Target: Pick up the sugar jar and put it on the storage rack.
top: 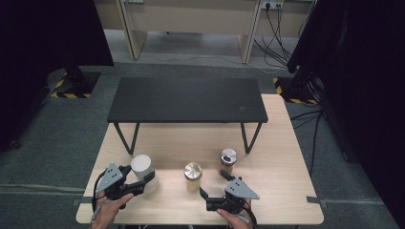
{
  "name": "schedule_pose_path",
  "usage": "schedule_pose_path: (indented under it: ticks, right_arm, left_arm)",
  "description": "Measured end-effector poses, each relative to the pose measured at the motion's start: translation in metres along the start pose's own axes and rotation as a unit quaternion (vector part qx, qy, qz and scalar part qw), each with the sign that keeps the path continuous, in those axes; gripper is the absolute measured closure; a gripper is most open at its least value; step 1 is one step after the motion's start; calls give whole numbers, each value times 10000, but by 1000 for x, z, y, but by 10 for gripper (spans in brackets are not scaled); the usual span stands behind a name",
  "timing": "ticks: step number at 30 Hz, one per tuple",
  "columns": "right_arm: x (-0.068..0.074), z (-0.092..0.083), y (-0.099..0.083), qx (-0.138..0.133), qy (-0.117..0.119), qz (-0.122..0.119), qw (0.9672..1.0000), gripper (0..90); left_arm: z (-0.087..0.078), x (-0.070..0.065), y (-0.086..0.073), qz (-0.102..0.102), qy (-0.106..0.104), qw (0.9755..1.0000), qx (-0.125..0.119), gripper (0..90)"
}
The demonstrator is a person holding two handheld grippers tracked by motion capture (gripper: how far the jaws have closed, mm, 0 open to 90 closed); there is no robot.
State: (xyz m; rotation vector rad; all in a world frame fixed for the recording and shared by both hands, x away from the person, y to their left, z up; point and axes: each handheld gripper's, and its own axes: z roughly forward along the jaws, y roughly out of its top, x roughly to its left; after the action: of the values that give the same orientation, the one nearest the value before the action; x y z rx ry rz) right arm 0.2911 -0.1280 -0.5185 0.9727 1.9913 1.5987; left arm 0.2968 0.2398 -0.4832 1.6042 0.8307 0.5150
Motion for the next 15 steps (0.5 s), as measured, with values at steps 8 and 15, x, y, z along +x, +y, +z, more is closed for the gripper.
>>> schedule_pose_path:
  ticks: [8, 15]
  right_arm:
    - [0, 0, 0, 14, -3, 0, 10000, 8]
    - [0, 1, -1, 21, 5, -1, 10000, 8]
  left_arm:
    - [3, -1, 11, 15, -25, 10000, 37, 353]
    - [7, -1, 18, 19, -50, 10000, 74, 353]
